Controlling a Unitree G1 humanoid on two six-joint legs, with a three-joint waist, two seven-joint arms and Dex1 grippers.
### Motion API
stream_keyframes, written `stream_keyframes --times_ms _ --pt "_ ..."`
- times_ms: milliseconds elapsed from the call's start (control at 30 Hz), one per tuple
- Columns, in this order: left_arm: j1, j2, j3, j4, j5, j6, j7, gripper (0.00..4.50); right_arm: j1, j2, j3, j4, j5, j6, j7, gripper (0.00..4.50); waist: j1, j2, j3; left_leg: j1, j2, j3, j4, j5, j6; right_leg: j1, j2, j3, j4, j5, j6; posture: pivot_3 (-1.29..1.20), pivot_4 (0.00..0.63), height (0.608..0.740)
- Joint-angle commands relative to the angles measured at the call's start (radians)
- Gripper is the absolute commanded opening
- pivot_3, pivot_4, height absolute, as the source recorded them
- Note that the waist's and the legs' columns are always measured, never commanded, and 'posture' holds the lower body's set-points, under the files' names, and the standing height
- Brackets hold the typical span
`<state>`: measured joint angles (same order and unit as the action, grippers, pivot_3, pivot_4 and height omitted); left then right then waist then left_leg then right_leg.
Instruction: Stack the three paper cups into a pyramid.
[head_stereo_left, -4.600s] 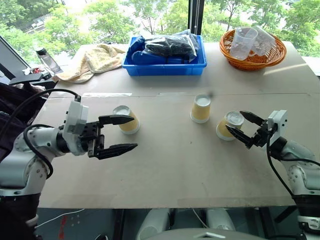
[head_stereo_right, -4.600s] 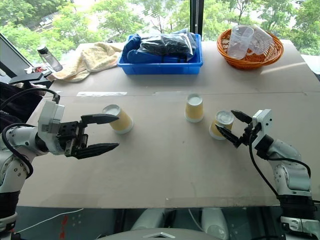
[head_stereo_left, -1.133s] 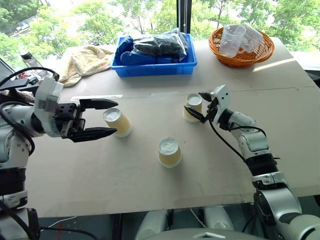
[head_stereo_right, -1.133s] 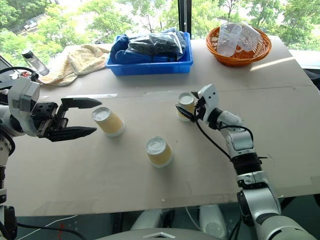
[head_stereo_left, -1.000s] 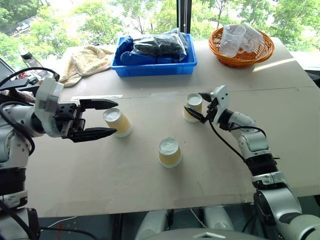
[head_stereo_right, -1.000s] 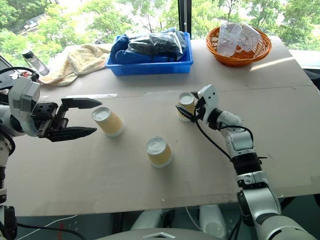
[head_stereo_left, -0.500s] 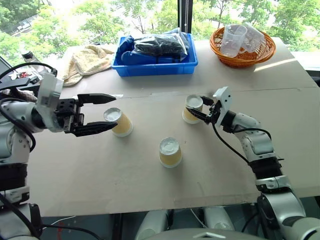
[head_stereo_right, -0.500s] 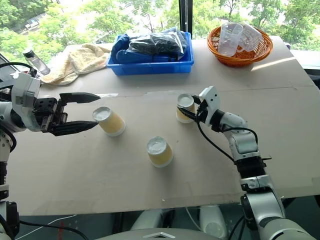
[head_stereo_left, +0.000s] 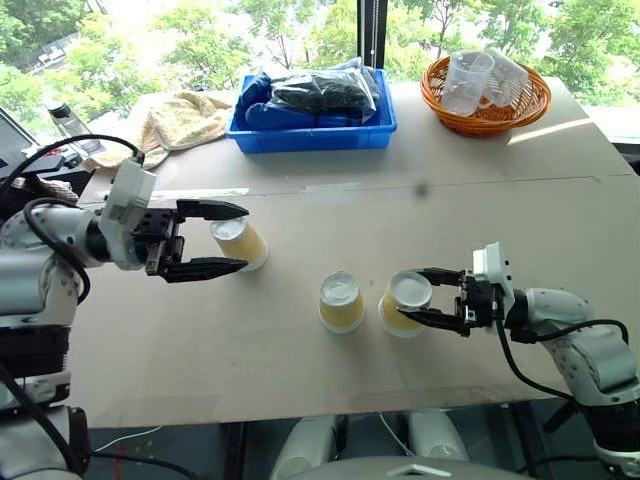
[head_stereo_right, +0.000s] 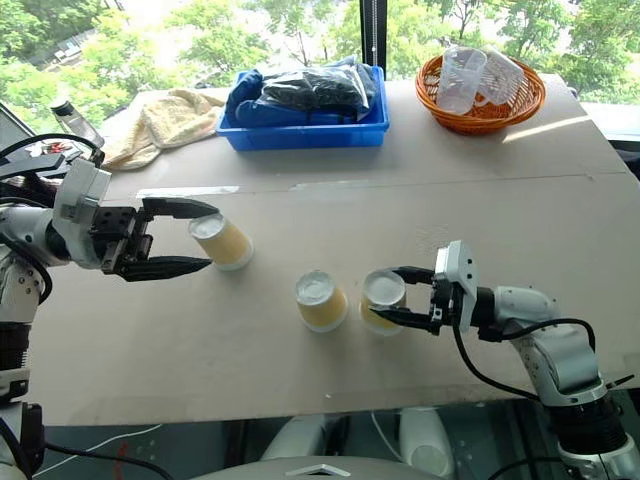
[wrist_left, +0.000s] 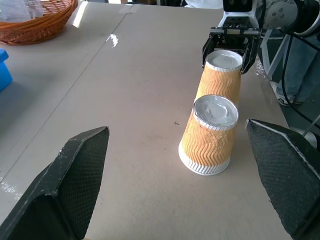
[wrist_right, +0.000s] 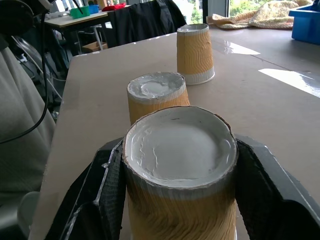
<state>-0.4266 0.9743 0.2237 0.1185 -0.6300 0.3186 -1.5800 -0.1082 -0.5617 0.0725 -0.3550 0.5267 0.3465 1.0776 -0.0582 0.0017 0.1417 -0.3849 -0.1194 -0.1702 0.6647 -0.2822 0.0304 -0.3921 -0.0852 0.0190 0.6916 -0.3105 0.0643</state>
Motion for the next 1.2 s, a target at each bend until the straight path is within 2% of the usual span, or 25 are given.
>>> stream_keyframes --times_ms 33,600,667,767,967,1200 --pt "-0.021 0.004 0.005 0.01 0.004 -0.015 -0.014 4.5 0.005 0.019 0.03 -0.018 -0.024 -0.044 -0.011 2.21 0.002 0.0 0.0 0.0 0.0 0.0 0.0 0.0 0.0 0.0 0.0 0.0 0.0 0.0 0.0 0.0 0.15 0.74" --pt "-0.016 0.012 0.02 0.009 0.001 -0.006 -0.02 4.5 -0.032 0.07 0.087 0.064 -0.077 -0.071 -0.047 2.21 0.017 -0.001 0.0 0.0 0.0 0.0 0.001 0.0 0.0 0.0 0.0 0.0 0.001 0.0 0.0 0.0 0.15 0.74" --pt "-0.012 0.012 0.022 0.008 0.001 -0.007 -0.018 4.5 -0.036 0.066 0.086 0.072 -0.08 -0.071 -0.045 3.25 0.018 -0.001 0.0 0.0 0.0 0.0 0.001 0.0 0.0 0.0 0.0 0.0 0.001 0.0 0.0 0.0 0.15 0.74" --pt "-0.009 0.009 0.026 0.007 0.0 -0.008 -0.012 4.5 -0.041 0.067 0.077 0.076 -0.073 -0.073 -0.043 4.46 0.018 -0.001 0.0 0.0 0.0 0.0 0.002 0.0 0.0 0.0 0.0 0.0 0.001 0.0 0.0 0.0 0.15 0.74" --pt "0.027 -0.003 0.064 -0.023 -0.025 0.008 0.023 4.5 -0.04 0.048 0.03 0.047 -0.03 -0.065 -0.035 4.46 0.017 -0.001 0.0 0.0 0.0 0.0 0.002 0.0 0.0 0.0 0.0 0.0 0.001 0.0 0.0 0.0 0.15 0.74" --pt "0.227 -0.126 0.194 -0.268 -0.049 0.103 0.393 4.5 0.067 -0.12 -0.157 -0.083 0.122 -0.001 0.029 4.46 0.024 -0.003 0.002 -0.001 0.0 0.0 0.001 0.0 0.0 0.0 0.0 0.0 0.0 0.0 0.0 0.0 0.15 0.74"
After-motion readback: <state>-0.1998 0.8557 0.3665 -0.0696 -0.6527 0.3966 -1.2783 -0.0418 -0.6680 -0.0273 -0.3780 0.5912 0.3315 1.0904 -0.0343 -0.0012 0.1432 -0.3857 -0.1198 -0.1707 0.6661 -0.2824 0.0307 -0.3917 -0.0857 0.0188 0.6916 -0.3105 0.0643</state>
